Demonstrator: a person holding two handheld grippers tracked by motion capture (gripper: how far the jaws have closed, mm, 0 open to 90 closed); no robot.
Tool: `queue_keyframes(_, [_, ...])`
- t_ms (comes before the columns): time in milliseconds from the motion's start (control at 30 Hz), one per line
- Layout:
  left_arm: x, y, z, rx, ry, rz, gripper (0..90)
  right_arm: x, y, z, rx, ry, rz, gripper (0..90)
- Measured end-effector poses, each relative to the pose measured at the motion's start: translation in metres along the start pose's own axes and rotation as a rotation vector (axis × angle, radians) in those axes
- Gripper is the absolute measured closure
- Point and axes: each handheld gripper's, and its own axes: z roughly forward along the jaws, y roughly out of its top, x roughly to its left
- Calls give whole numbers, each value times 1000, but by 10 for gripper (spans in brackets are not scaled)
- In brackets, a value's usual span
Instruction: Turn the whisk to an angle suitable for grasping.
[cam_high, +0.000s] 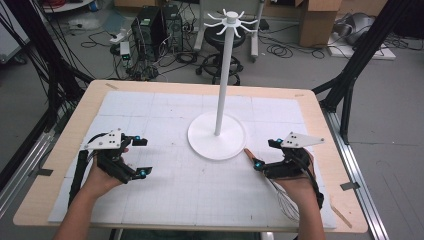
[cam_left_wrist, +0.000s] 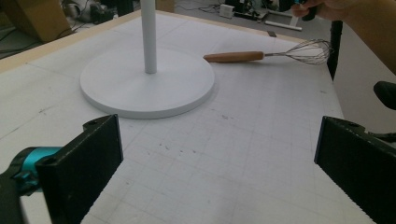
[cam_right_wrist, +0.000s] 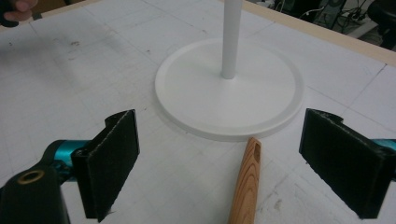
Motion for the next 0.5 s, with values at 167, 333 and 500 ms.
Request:
queue_keyframes(167, [0,0,1,9,4,1,16,-1,-1,-4,-3,-11,1,107])
queue_keyframes(333, [0,0,0,2,1,2,16,3,2,-6,0,-26,-3,108])
queue_keyframes(500, [2,0,-2,-11,7,0,16,4,7,-9,16,-43,5,108])
